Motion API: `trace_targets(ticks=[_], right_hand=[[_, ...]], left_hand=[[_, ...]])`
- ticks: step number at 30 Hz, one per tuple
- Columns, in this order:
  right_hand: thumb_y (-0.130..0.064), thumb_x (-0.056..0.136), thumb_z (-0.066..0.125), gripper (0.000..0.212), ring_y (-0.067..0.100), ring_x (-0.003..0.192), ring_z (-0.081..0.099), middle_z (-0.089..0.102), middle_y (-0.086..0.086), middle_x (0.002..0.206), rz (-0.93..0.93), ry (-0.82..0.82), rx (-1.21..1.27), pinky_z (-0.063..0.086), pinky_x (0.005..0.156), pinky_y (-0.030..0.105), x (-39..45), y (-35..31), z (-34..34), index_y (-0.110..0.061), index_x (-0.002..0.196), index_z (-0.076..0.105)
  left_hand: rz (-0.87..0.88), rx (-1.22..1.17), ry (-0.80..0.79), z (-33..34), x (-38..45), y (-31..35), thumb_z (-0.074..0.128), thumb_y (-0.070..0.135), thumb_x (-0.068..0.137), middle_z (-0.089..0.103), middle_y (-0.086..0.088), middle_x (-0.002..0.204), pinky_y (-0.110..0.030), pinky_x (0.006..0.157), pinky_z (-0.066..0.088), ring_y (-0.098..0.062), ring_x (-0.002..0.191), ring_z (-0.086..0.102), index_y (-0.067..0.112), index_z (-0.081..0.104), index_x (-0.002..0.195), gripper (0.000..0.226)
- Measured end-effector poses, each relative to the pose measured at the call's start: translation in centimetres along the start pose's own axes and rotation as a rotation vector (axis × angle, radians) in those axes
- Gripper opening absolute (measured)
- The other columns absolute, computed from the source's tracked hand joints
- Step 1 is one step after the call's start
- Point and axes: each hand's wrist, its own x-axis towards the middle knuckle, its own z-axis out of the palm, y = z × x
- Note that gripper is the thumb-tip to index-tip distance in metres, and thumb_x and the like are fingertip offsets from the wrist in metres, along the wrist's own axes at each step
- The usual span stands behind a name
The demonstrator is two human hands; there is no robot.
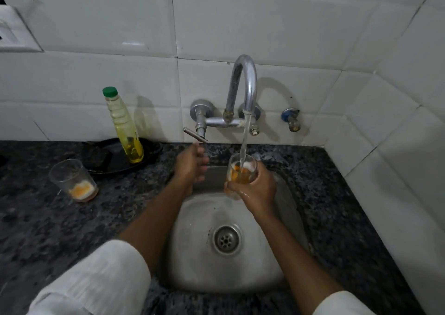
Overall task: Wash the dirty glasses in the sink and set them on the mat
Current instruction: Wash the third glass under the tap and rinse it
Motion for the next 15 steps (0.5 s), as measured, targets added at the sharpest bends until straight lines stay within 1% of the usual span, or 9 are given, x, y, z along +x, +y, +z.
trace_targets(ticks=[3,5,7,9,11,12,13,14,15], right_hand=[[-0.026,0.047,0.092,0.053,0.007,0.062,0.051,0.056,-0.009,0.071,-0.014,0.025,-0.011,0.039,0.052,0.022,-0.3,-0.2,0.0,-0.022,0.087,0.058],[-0.028,0.05,0.091,0.05,0.005,0.062,0.052,0.057,-0.011,0.072,-0.007,0.039,-0.007,0.039,0.052,0.02,-0.5,-0.5,0.2,-0.027,0.085,0.056],[-0.031,0.052,0.09,0.049,0.005,0.065,0.057,0.06,-0.011,0.074,0.016,0.039,-0.002,0.042,0.054,0.02,-0.8,-0.7,0.6,-0.031,0.083,0.053],[-0.033,0.052,0.089,0.05,0.005,0.072,0.061,0.063,-0.011,0.08,0.023,0.006,0.001,0.047,0.06,0.023,-0.9,-0.9,0.8,-0.031,0.087,0.054],[-0.034,0.056,0.088,0.057,0.009,0.089,0.063,0.064,-0.009,0.097,0.009,-0.088,-0.023,0.051,0.072,0.026,-0.5,-0.9,0.4,-0.027,0.102,0.054],[-0.036,0.06,0.087,0.065,0.011,0.101,0.059,0.059,-0.007,0.11,-0.028,-0.119,-0.084,0.05,0.079,0.027,-0.5,-0.9,-0.2,-0.025,0.113,0.051],[-0.037,0.064,0.084,0.072,0.011,0.109,0.052,0.052,-0.004,0.12,-0.119,-0.105,-0.173,0.047,0.085,0.028,-0.4,-1.0,-1.0,-0.021,0.123,0.047],[-0.038,0.068,0.08,0.072,0.012,0.111,0.048,0.049,-0.001,0.124,-0.274,-0.065,-0.265,0.045,0.087,0.029,-0.3,-1.0,-1.9,-0.017,0.127,0.045],[-0.036,0.072,0.076,0.064,0.013,0.108,0.049,0.05,0.001,0.122,-0.47,-0.038,-0.338,0.046,0.086,0.028,0.0,-1.0,-2.7,-0.015,0.125,0.048]], left_hand=[[-0.191,0.014,-0.177,0.9,-1.6,-4.2,0.04,0.058,0.098,0.065,-0.01,0.119,-0.043,0.081,0.051,-0.027,0.102,0.062,0.02,0.062,0.116,0.048],[-0.307,-0.081,-0.308,1.9,-2.6,-6.1,0.04,0.061,0.096,0.064,-0.013,0.122,-0.048,0.087,0.052,-0.031,0.109,0.06,0.019,0.065,0.118,0.054],[-0.338,-0.314,-0.405,3.0,-3.3,-7.0,0.04,0.058,0.097,0.069,-0.014,0.116,-0.044,0.082,0.055,-0.03,0.107,0.063,0.015,0.069,0.115,0.055],[-0.321,-0.533,-0.472,3.6,-3.4,-7.4,0.037,0.049,0.1,0.073,-0.015,0.11,-0.038,0.076,0.059,-0.027,0.098,0.069,0.01,0.067,0.118,0.053],[-0.309,-0.663,-0.483,3.6,-2.8,-7.5,0.037,0.044,0.102,0.071,-0.019,0.114,-0.036,0.077,0.06,-0.027,0.098,0.071,0.004,0.061,0.127,0.053],[-0.307,-0.678,-0.481,3.4,-2.5,-7.6,0.039,0.044,0.102,0.068,-0.021,0.121,-0.036,0.08,0.061,-0.028,0.102,0.07,0.003,0.058,0.131,0.054],[-0.313,-0.673,-0.482,3.2,-2.1,-7.7,0.041,0.045,0.101,0.065,-0.023,0.127,-0.038,0.083,0.06,-0.029,0.107,0.068,0.003,0.056,0.134,0.056],[-0.32,-0.653,-0.48,3.0,-1.7,-7.8,0.043,0.046,0.101,0.061,-0.025,0.133,-0.039,0.087,0.059,-0.031,0.112,0.065,0.003,0.055,0.135,0.056],[-0.323,-0.626,-0.473,2.8,-1.4,-7.8,0.045,0.047,0.1,0.059,-0.025,0.136,-0.04,0.092,0.057,-0.031,0.117,0.062,0.004,0.055,0.136,0.057]])
